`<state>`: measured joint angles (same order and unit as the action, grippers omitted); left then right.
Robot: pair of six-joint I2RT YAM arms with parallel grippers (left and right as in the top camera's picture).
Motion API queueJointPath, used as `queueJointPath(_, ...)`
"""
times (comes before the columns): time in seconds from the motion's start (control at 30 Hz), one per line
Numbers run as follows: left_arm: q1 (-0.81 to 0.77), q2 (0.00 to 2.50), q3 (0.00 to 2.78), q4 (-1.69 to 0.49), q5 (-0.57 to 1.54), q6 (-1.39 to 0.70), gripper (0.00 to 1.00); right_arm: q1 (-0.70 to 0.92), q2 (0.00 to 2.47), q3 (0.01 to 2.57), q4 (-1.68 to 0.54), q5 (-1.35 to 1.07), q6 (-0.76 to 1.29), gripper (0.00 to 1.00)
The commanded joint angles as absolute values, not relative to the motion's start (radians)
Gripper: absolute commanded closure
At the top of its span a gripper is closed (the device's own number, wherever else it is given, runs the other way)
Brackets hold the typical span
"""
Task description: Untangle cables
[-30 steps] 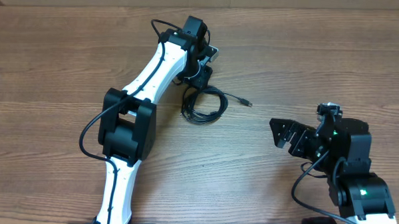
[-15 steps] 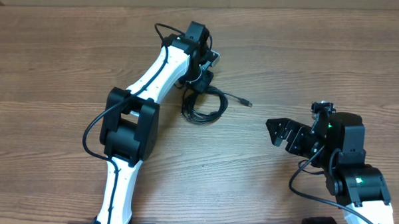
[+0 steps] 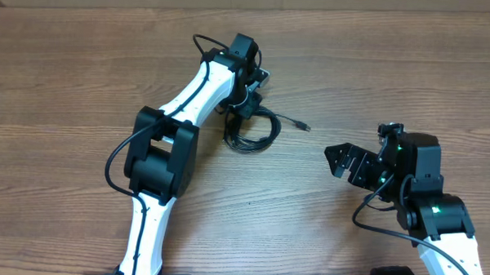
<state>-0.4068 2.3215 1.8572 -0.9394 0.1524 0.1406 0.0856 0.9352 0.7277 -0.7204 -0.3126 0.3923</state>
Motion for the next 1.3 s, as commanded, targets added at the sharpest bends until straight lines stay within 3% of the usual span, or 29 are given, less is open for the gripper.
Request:
queueJointPath(0.0, -0.427, 2.337, 1.834, -0.945, 0.179, 0.149, 0.96, 0.083, 0.949, 0.752, -0.684, -0.356, 0.393, 0.02)
queueJointPath(0.13, -0.419, 2.306, 1.892, -1.003, 0.186, 0.114, 0.96, 0.083, 0.95, 0.754, -0.636, -0.422, 0.451, 0.17)
queueJointPath(0.37, -0.373, 2.14, 2.154, -1.187, 0.496, 0.074, 0.96, 0.084, 0.95, 0.754, -0.532, -0.452, 0.66, 0.28)
queueJointPath(0.67, -0.371, 2.089, 2.164, -1.222, 0.741, 0.084, 0.96, 0.085, 0.97, 0.754, -0.452, -0.496, 0.804, 0.44)
queueJointPath(0.93, -0.374, 2.089, 2.164, -1.193, 0.748, 0.079, 0.96, 0.181, 1.076, 0.842, -0.425, -0.507, 0.863, 0.46)
queueJointPath(1.27, -0.423, 2.089, 2.164, -1.049, 0.632, -0.163, 0.96, 0.304, 1.197, 0.932, -0.333, -0.393, 1.047, 0.47)
